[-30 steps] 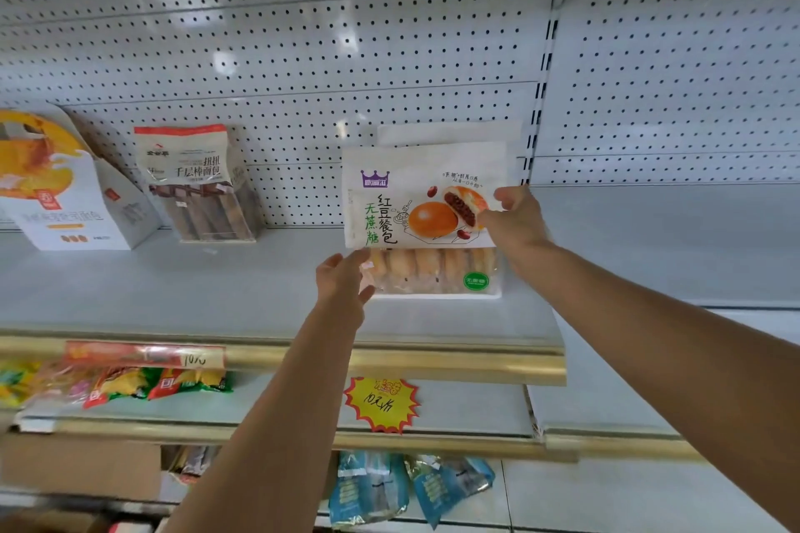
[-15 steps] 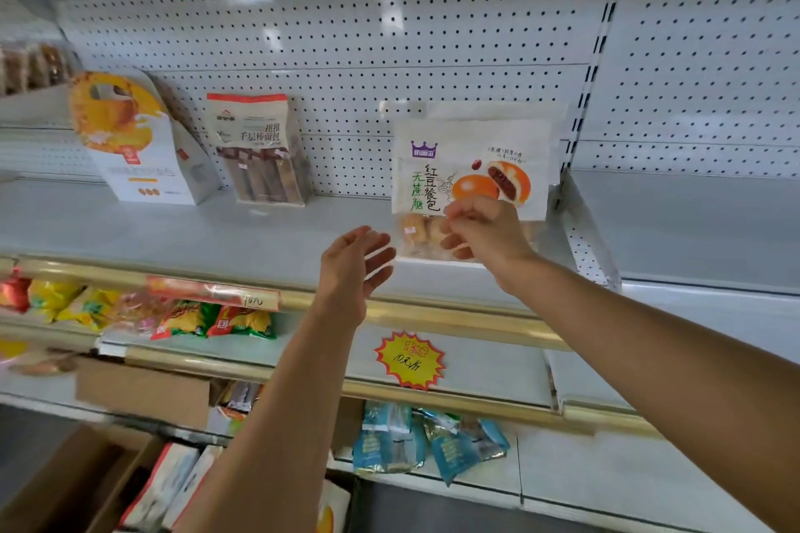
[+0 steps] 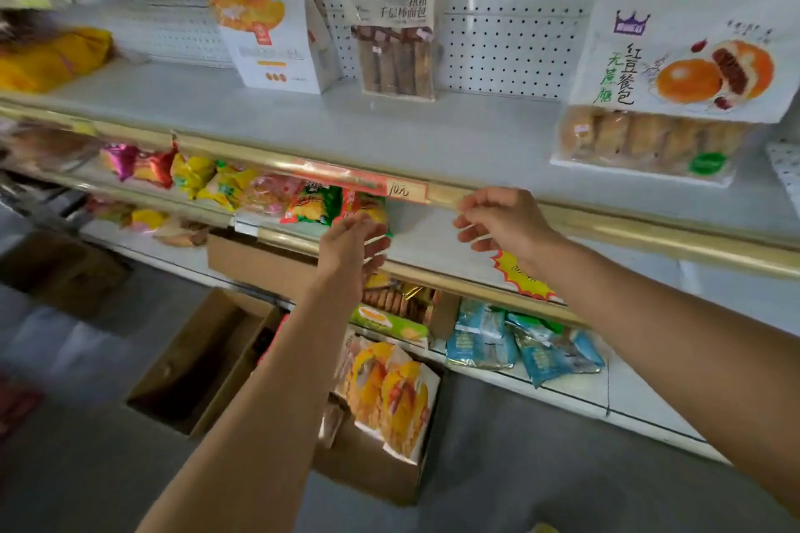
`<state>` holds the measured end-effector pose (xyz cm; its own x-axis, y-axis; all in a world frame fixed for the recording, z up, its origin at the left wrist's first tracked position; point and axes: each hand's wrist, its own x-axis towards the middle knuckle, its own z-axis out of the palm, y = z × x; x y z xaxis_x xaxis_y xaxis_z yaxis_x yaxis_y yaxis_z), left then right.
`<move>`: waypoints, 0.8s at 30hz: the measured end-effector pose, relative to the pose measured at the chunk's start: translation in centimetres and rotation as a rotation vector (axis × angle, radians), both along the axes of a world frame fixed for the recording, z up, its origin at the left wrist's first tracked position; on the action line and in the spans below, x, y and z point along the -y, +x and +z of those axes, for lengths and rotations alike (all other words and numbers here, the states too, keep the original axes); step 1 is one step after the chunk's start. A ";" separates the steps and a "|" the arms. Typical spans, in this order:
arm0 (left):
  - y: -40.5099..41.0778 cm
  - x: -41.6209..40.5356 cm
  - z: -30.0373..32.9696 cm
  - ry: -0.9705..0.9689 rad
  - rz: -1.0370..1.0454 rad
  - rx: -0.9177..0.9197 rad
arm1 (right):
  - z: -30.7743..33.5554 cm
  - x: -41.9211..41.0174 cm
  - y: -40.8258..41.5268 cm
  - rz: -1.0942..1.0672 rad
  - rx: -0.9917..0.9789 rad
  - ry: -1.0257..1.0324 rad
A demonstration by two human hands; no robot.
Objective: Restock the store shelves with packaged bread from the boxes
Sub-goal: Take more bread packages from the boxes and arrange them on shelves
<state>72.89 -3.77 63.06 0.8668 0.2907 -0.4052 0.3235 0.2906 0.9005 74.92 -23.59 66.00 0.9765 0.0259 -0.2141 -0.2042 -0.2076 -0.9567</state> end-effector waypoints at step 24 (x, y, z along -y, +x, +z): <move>-5.4 -22.6 -25.7 -0.068 0.150 -0.548 | -27.3 -22.1 -2.5 0.113 -0.538 -0.105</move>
<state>67.49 18.85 37.36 0.4764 0.3520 -0.8057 0.6886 0.4204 0.5909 72.39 -1.49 38.67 0.7211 0.0754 -0.6887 -0.6292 -0.3448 -0.6966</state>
